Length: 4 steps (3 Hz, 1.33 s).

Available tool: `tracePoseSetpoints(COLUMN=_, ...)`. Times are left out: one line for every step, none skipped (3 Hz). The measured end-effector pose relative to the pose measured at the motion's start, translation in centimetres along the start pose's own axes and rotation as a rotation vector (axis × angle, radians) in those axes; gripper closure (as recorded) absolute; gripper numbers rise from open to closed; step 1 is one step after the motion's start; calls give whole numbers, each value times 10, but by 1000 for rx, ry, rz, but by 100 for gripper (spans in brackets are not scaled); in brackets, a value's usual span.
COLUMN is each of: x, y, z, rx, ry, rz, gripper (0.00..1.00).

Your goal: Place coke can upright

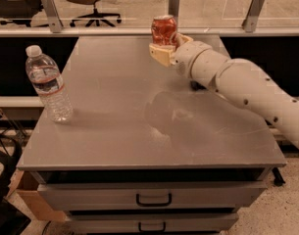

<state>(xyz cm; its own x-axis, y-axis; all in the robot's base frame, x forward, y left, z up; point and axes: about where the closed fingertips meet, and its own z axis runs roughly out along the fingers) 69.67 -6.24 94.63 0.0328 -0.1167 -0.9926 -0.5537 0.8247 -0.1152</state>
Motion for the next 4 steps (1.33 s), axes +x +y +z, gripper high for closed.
tracePoseSetpoints(x=-16, y=-17, z=0, rx=69, ry=-58, rz=-2, gripper=100)
tracePoseSetpoints(x=-16, y=-17, z=0, rx=70, ry=-58, rz=-2, gripper=100)
tracePoseSetpoints(x=-5, y=-6, z=4, rx=41, ry=-15, rz=-23, gripper=100)
tracePoseSetpoints(x=2, y=0, z=5, rx=22, ry=-2, rz=-32, gripper=100)
